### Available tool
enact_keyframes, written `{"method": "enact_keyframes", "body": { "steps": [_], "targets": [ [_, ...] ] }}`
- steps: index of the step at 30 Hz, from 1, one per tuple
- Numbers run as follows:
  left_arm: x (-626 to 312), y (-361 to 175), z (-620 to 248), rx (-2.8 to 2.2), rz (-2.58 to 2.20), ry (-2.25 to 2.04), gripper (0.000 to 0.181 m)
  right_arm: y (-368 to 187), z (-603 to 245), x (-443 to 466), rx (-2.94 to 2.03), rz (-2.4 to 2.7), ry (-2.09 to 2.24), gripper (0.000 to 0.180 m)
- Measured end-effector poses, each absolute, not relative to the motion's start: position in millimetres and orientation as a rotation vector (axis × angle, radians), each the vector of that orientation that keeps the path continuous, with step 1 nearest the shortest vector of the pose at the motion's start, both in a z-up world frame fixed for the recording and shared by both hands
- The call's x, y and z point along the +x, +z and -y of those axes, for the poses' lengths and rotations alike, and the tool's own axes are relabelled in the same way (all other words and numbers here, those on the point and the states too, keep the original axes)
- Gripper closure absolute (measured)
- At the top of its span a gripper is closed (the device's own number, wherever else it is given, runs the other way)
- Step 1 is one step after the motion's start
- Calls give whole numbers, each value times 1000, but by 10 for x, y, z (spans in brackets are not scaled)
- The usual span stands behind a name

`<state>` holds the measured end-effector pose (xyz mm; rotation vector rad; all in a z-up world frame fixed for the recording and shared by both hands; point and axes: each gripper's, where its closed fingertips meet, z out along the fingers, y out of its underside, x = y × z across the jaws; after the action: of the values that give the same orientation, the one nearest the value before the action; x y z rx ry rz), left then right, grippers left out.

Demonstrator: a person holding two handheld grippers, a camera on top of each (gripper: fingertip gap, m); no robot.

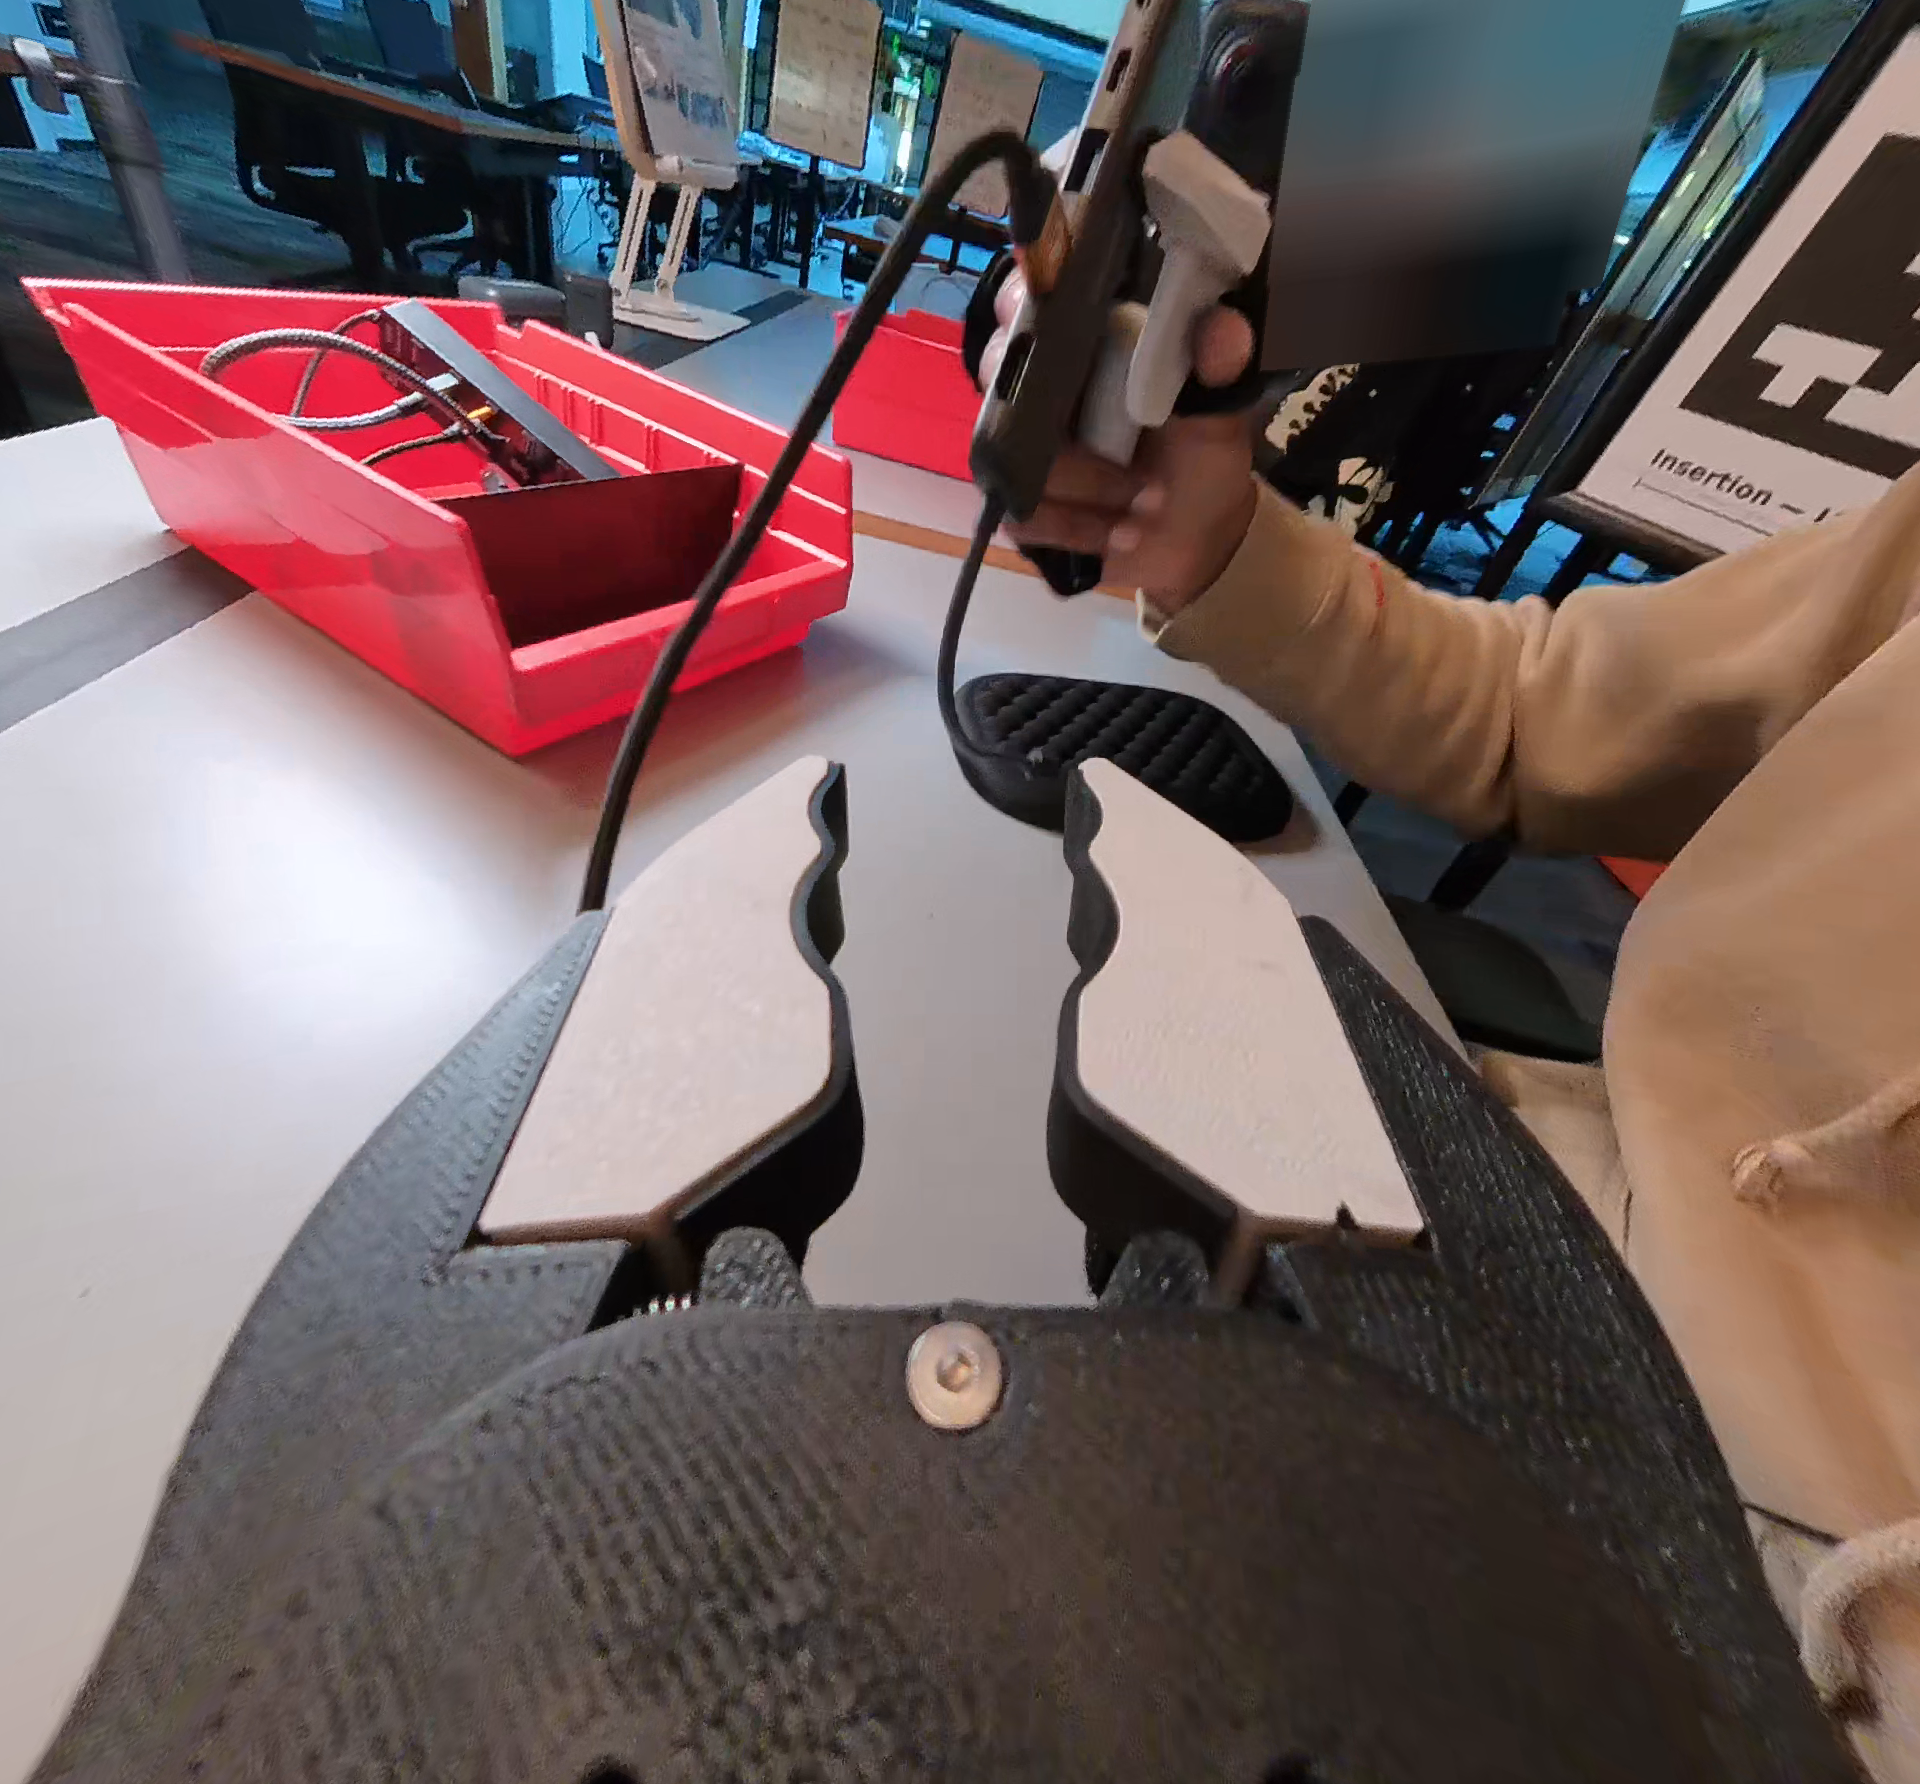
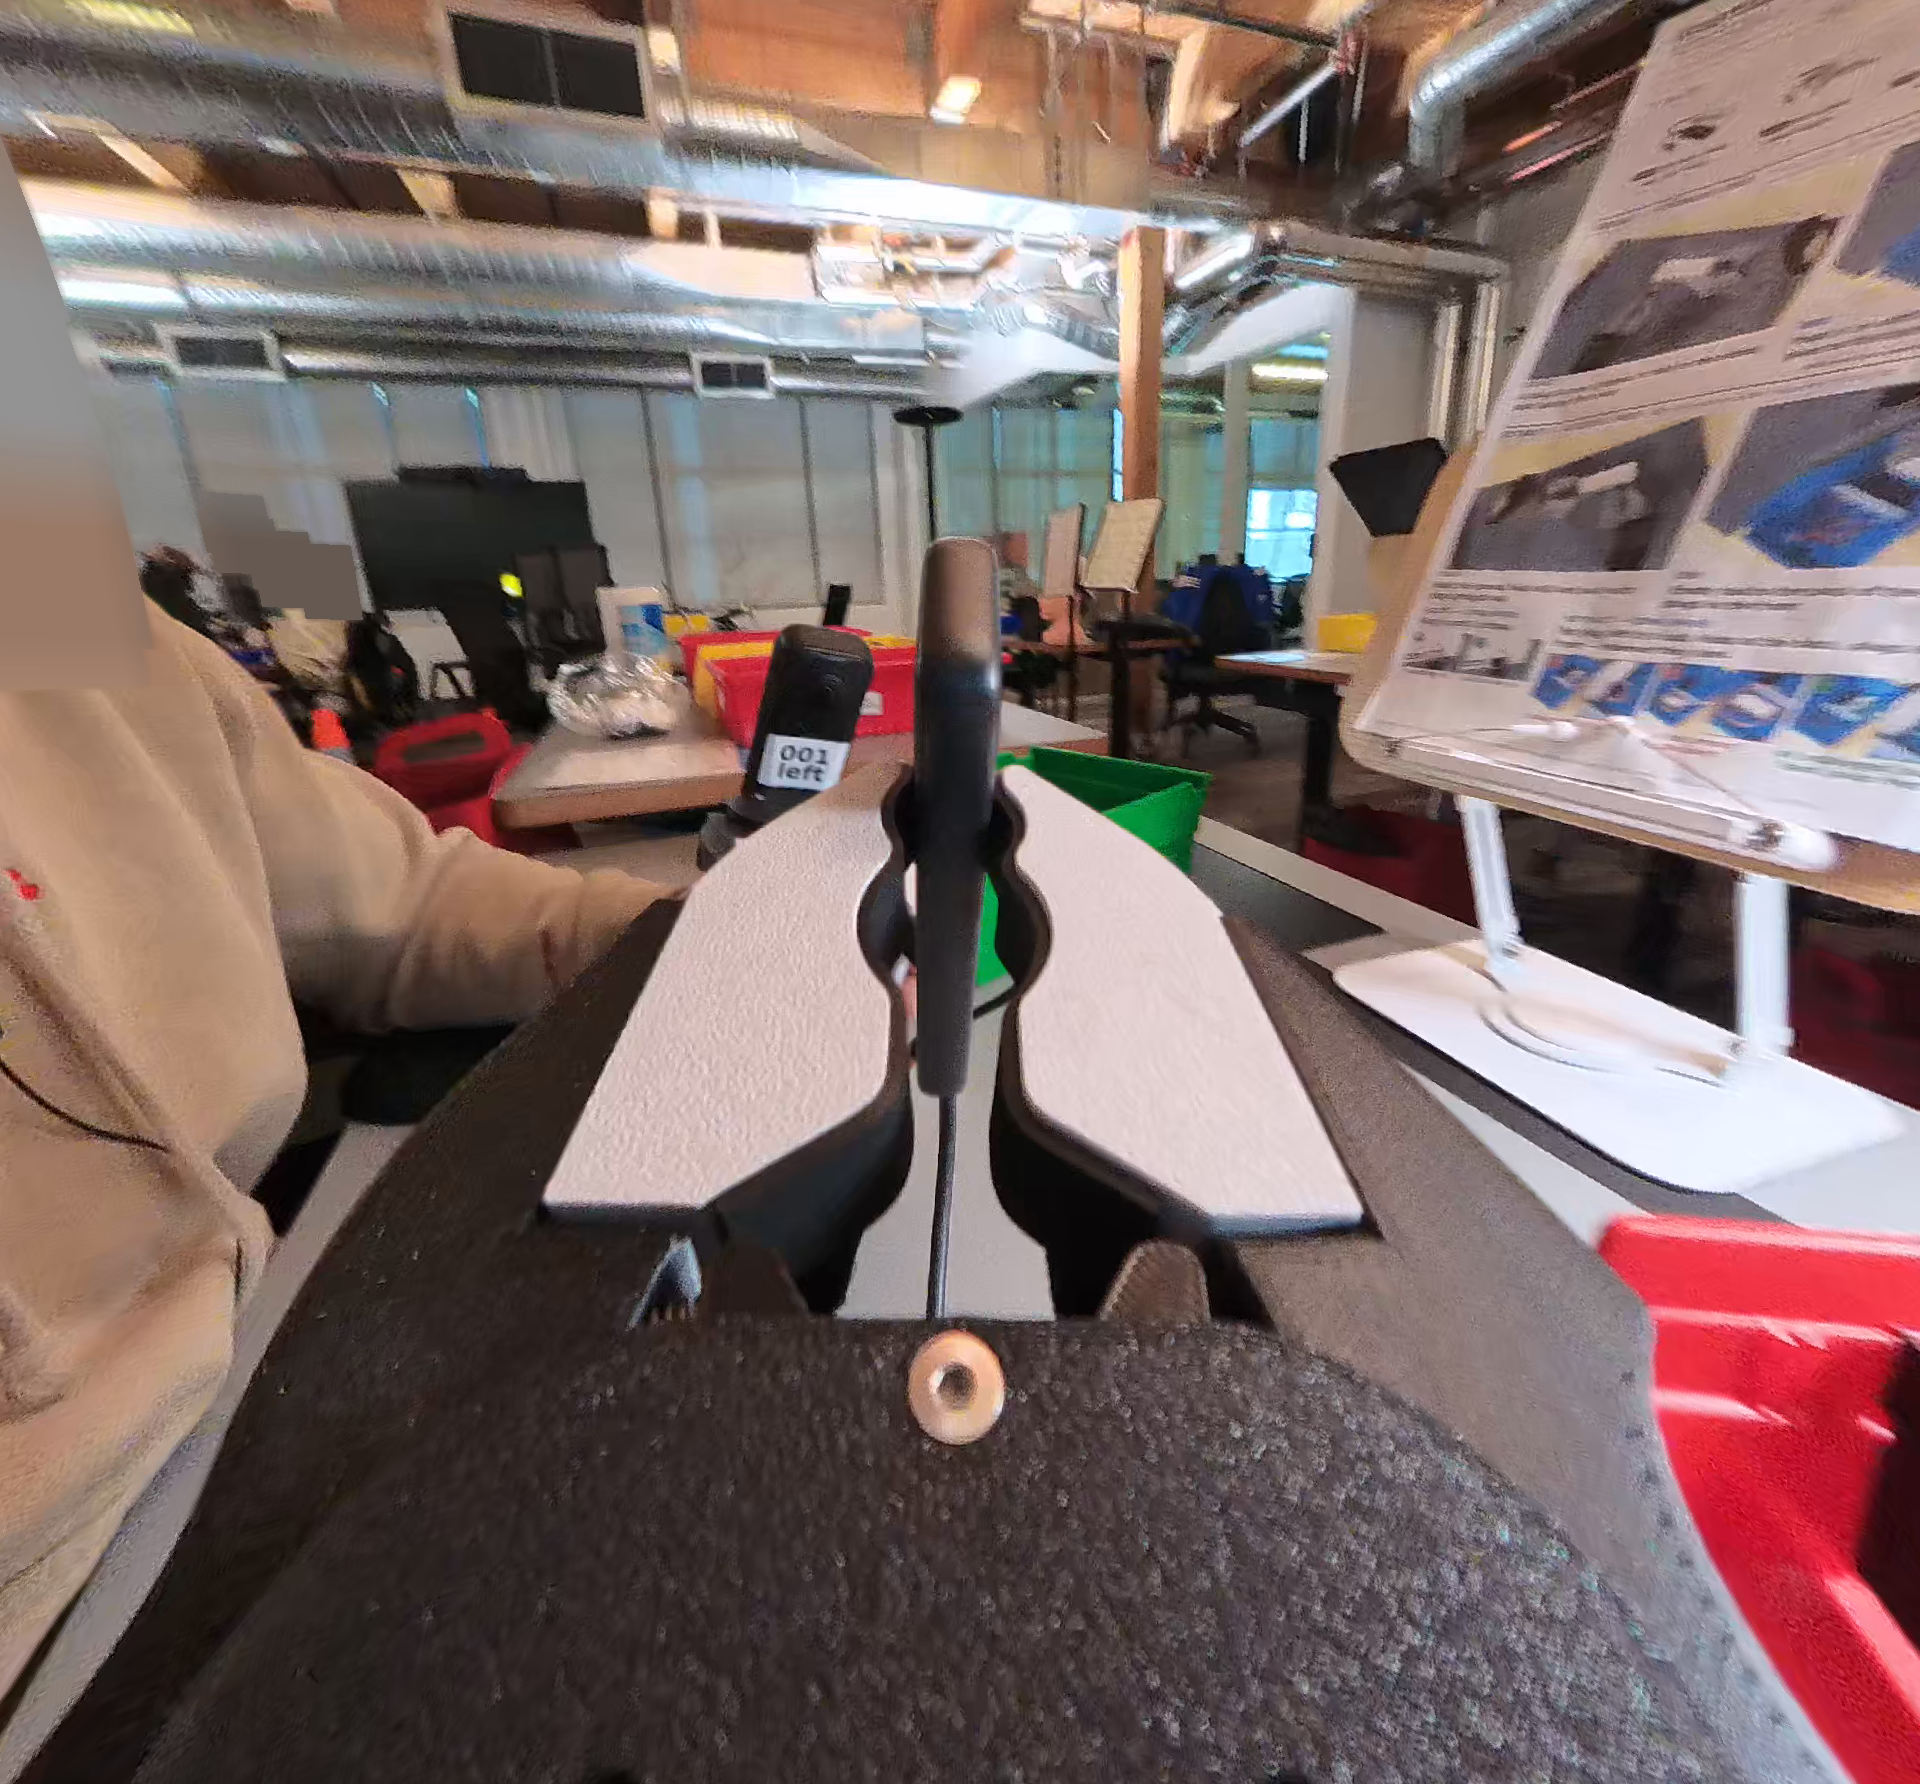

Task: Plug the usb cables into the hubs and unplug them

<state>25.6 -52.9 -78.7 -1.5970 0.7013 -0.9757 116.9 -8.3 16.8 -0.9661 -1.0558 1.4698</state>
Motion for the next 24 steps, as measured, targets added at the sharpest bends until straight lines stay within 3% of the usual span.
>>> {"method": "enact_keyframes", "body": {
  "steps": [8,13,16,19,21,24],
  "targets": [
    [318,-698,435,-1523,-653,-928,137,11,428,509,-863,1111,1644,168],
    [331,-738,492,-1508,-693,-943,161,-237,460,364,-916,1116,1643,167],
    [361,-760,526,-1500,-702,-982,166,-273,452,361,-948,1105,1682,166],
    [371,-701,537,-1455,-659,-1032,168,-395,469,285,-1021,1165,1646,150],
    [394,-713,552,-1452,-657,-1059,168,-404,496,279,-1009,1158,1628,164],
    [405,-753,560,-1492,-650,-1070,168,-437,516,289,-1021,1210,1600,166]
  ]
}}
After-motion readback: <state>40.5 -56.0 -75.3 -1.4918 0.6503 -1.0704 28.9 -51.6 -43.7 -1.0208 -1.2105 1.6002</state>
